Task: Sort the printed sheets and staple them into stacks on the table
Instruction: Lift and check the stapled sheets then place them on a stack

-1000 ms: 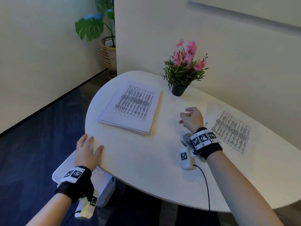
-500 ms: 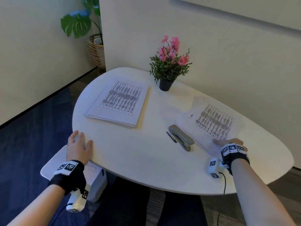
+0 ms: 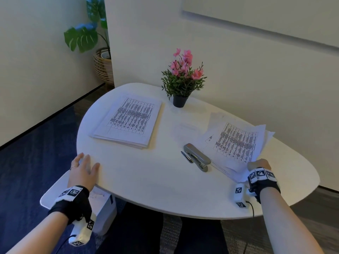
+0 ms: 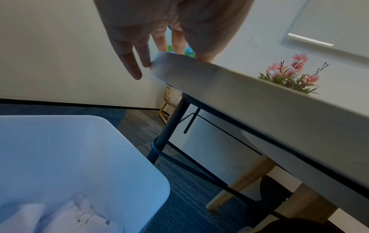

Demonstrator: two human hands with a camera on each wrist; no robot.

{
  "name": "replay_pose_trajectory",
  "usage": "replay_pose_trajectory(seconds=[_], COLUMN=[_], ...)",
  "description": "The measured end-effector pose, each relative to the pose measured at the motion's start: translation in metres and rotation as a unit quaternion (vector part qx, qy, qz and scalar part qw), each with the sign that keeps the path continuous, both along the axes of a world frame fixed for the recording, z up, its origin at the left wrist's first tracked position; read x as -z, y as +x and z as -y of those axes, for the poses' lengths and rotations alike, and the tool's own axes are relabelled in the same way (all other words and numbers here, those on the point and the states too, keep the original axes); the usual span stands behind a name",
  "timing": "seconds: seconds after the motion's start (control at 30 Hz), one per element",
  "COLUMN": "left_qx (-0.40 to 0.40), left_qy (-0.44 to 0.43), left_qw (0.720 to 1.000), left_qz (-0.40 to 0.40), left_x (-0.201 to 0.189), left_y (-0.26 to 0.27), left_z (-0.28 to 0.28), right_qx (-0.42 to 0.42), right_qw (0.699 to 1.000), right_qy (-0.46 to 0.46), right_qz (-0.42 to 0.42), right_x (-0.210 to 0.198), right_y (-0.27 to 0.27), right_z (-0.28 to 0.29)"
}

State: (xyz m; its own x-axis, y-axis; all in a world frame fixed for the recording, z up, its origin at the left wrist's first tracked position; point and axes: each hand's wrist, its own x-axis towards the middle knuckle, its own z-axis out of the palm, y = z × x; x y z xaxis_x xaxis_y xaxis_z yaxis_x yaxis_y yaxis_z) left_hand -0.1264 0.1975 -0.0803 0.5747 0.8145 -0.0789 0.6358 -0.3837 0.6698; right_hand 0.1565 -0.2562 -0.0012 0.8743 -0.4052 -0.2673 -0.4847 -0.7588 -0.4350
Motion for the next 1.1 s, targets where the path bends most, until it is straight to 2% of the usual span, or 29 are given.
replay_pose_trajectory(seconds=[0.1,0.23,0.33,0.43,0.6,0.73,0.87,0.97,1.1], left_qx=[0.003,0.009,0.006,0.006,0.006,0.006,0.003,-0.003,-0.028], left_qy=[0.002,0.004,0.000,0.001,-0.003,-0.002,-0.003,-0.002,0.021], left_qw=[1.000,1.000,1.000,1.000,1.000,1.000,1.000,1.000,0.999], left_qz=[-0.008,-0.015,-0.010,-0.009,-0.007,-0.011,-0.007,-0.020,-0.013], left_x=[0.001,0.002,0.002,0.003,0.004,0.003,-0.001,-0.003,-0.022], left_y=[-0.001,0.000,-0.001,0.000,0.000,0.000,0.001,0.003,0.013], left_z=[-0.001,-0.002,-0.003,-0.003,-0.004,-0.005,-0.005,-0.006,0.004], right_qx=[-0.010,0.016,0.055,0.056,0.055,0.052,0.004,-0.020,-0.040], right_qw=[1.000,0.999,0.996,0.996,0.991,0.992,0.987,0.968,0.938], right_qy=[0.010,0.007,0.042,0.069,0.112,0.031,0.011,0.009,0.052], right_qz=[0.025,0.040,0.064,0.025,0.039,0.111,0.162,0.249,0.341], right_x=[-0.013,-0.020,-0.021,-0.015,-0.021,-0.032,-0.034,-0.047,-0.060], right_y=[0.003,0.005,-0.001,-0.009,-0.018,-0.020,-0.025,-0.035,-0.044], right_z=[0.005,0.011,0.015,0.020,0.024,0.017,0.016,0.015,0.011])
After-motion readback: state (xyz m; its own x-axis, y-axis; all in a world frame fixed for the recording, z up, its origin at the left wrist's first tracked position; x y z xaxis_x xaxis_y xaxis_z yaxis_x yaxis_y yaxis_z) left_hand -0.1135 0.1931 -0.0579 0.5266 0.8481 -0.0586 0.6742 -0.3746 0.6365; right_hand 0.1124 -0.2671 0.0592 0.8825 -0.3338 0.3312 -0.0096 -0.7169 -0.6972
